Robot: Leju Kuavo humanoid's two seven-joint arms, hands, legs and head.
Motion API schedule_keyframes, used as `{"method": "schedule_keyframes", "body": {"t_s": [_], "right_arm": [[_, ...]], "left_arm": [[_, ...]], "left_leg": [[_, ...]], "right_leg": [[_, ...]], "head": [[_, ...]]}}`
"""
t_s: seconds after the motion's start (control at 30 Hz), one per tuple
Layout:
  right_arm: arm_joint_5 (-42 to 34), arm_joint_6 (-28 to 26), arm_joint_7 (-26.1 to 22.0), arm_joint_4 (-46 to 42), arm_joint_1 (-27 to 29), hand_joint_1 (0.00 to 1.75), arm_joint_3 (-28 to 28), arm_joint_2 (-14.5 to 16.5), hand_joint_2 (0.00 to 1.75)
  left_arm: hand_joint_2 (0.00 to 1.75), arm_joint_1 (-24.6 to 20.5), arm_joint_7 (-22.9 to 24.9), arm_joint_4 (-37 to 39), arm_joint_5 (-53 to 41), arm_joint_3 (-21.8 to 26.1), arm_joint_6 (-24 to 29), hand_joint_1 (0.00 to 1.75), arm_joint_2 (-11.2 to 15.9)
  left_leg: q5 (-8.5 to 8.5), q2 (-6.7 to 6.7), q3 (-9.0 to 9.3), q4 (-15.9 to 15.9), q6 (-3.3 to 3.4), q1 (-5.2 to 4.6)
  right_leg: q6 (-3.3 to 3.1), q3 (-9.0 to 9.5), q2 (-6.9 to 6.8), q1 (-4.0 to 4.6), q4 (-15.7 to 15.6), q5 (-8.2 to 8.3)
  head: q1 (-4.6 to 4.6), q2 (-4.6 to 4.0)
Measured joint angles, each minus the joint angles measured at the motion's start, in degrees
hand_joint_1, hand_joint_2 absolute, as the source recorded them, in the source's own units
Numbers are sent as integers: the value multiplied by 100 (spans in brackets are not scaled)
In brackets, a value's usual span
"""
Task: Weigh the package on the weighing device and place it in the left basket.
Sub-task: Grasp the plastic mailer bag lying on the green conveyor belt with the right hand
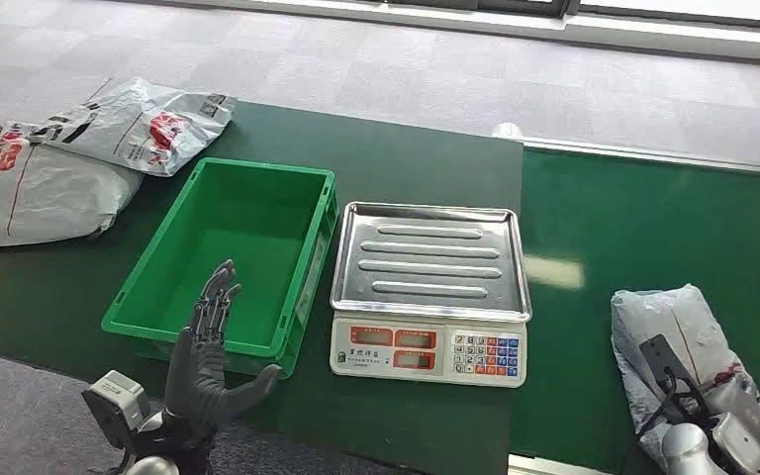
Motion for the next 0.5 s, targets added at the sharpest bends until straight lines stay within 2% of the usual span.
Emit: {"method": "schedule_keyframes", "body": {"t_s": [0.3, 0.5], "right_arm": [[30, 150, -43, -118, 34, 175, 0, 26, 175], [-334, -27, -426, -532, 139, 175, 1, 121, 175]], "left_arm": [[175, 0, 64, -4, -71, 0, -30, 0, -42], [175, 10, 96, -37, -79, 0, -55, 0, -61]], "left_leg": [[-3, -2, 2, 5, 5, -3], [-8, -2, -4, 3, 3, -3]], "right_leg": [[6, 7, -2, -3, -5, 4], [5, 4, -2, -3, -5, 2]], "head": [[0, 0], [0, 0]]}}
